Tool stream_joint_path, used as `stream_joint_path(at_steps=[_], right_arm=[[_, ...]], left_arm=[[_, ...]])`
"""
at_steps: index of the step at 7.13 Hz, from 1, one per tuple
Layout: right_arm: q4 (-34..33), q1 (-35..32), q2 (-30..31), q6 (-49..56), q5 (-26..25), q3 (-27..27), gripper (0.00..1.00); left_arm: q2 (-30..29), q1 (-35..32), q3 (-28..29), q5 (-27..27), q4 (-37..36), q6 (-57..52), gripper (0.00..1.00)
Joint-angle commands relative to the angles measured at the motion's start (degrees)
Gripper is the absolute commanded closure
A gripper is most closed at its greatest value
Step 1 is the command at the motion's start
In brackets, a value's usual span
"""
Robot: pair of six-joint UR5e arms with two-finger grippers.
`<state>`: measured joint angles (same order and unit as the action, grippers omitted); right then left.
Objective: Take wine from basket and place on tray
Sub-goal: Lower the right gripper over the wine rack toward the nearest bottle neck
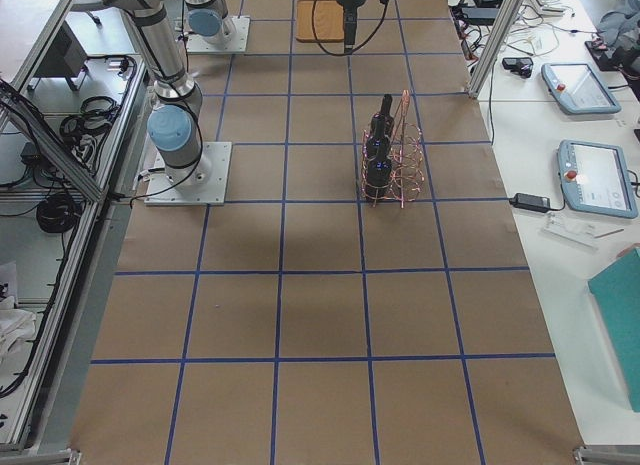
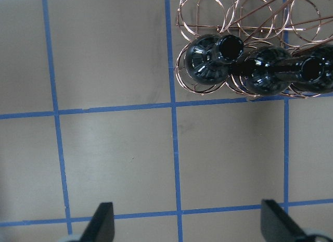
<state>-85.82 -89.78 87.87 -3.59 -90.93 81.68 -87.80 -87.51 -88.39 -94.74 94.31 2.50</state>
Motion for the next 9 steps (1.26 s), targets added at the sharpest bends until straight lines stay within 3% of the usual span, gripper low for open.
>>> stream_joint_path(at_steps=[1,2,4,5,6,8,9], right_arm=[[-1.19,7.55,-2.59,1.47,0.4,1.97,0.0],[-1.71,10.47,-4.18,1.57,0.58,3.38,0.0],[-13.7,10.59,-7.78,3.74,-0.21,7.41,0.0],[-14.54,10.59,-8.58,4.29,-0.74,8.05,0.0],[-14.63,10.67,-9.03,4.2,-4.39,8.31,0.0],[-17.43,10.67,-10.52,5.42,-5.05,8.32,0.02],[-19.71,10.67,-10.44,5.52,-4.26,8.32,0.1]], left_arm=[[0.09,-0.12,0.06,0.86,0.0,-0.3,0.0],[0.17,-0.03,0.06,3.22,-0.09,-0.48,0.0],[0.26,-0.03,0.06,2.89,0.0,-0.57,0.0],[0.26,-0.03,0.06,2.8,0.09,-0.57,0.0],[0.35,-0.03,0.06,2.8,0.09,-0.57,0.0],[0.26,-0.03,-0.03,2.8,0.09,-0.57,0.0],[0.35,-0.03,-0.03,2.72,0.17,-0.57,0.0]])
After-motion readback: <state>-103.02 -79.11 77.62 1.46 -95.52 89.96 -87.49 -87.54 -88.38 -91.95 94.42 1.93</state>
